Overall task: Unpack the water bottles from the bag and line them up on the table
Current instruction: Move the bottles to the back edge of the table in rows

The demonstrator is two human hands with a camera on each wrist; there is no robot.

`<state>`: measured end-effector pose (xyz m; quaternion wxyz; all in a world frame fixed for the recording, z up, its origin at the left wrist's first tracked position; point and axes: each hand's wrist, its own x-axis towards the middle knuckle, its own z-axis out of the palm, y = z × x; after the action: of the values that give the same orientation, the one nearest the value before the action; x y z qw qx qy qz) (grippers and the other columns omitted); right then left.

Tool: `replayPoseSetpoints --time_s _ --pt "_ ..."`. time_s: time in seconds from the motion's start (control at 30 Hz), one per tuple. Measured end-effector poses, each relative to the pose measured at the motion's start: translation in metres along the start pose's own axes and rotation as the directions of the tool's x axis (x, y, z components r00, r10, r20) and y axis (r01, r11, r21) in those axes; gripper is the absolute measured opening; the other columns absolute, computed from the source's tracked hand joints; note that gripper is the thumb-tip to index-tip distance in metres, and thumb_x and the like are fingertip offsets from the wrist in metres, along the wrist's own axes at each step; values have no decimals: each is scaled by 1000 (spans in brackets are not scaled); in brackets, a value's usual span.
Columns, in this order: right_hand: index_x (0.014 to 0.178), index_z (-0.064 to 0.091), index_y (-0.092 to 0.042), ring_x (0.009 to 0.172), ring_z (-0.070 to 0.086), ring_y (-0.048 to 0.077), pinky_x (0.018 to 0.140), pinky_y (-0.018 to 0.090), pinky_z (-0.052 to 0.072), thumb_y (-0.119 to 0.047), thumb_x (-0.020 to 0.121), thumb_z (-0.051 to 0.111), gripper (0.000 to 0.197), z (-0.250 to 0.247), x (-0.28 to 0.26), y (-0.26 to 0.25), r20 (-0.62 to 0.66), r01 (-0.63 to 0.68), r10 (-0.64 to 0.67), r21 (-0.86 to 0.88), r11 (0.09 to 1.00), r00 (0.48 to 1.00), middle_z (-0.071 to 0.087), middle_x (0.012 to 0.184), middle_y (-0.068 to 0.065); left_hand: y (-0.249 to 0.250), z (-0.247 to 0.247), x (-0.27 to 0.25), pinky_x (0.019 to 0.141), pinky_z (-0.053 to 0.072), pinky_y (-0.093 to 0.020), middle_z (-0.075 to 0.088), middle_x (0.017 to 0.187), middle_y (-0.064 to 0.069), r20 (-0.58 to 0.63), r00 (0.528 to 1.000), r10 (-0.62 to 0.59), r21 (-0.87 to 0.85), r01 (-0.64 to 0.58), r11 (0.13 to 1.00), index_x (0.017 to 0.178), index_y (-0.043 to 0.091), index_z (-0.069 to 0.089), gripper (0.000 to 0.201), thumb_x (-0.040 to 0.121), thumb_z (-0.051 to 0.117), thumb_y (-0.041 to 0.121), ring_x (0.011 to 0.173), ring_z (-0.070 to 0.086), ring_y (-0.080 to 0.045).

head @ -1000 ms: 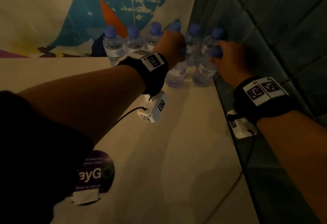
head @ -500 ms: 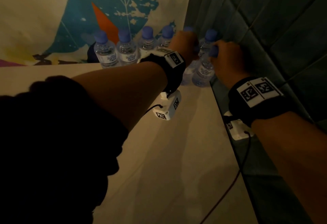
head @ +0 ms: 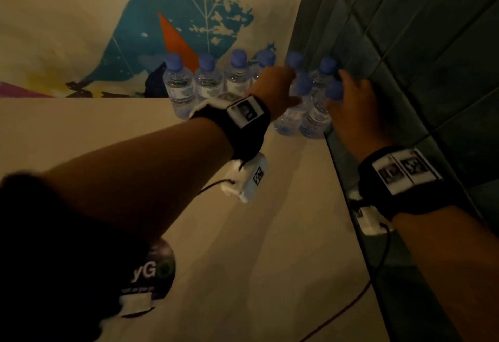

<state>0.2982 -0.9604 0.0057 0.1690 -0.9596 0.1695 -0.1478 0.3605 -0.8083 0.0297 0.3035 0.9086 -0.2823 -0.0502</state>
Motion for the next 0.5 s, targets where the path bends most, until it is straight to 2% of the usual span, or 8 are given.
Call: replayPoseSetpoints --time_s 0.1,0.2,0.27,0.33,0.4,0.5 --pt "140 32 -15 120 44 41 99 44 37 -16 84 62 63 -10 -51 -9 -45 4 1 105 994 999 41 134 27 -7 -35 -59 91 44 -35 61 119 -17 -15 999 32 -32 -33 999 119 8 54 38 85 61 22 108 57 -31" --pt "139 33 -17 117 46 44 98 47 39 -17 84 63 63 -10 -107 -21 18 5 -8 143 990 1000 42 131 29 -16 -78 -129 78 38 -19 63 118 -10 -40 999 7 21 -6 1000 120 13 55 37 87 59 27 96 58 -16" --pt "137 34 -21 105 53 44 89 50 47 -22 84 62 60 -9 -143 -30 81 0 -11 136 991 997 44 125 26 -18 -107 -175 72 38 -15 64 115 -5 -65 997 -45 33 47 998 119 17 55 36 86 59 31 87 52 -5" --pt "134 36 -20 96 58 42 81 49 51 -24 84 63 57 -12 -178 -45 109 45 -61 146 988 992 46 121 23 -19 -135 -221 64 41 -11 66 109 -1 -117 989 -86 15 88 996 117 19 57 34 86 59 33 84 56 -4" --pt "133 38 -19 92 59 36 78 46 52 -23 84 63 56 -20 -209 -62 129 66 -89 174 983 988 46 121 21 -18 -161 -264 64 42 -4 66 102 5 -185 976 -114 -4 115 993 115 23 59 31 86 58 34 82 61 -5" --pt "134 39 -20 92 60 30 79 41 51 -24 85 61 54 -33 -251 -90 168 78 -112 196 977 979 46 123 19 -21 -191 -323 64 41 1 61 93 11 -253 952 -172 -50 165 985 113 24 60 28 87 56 34 72 57 3"
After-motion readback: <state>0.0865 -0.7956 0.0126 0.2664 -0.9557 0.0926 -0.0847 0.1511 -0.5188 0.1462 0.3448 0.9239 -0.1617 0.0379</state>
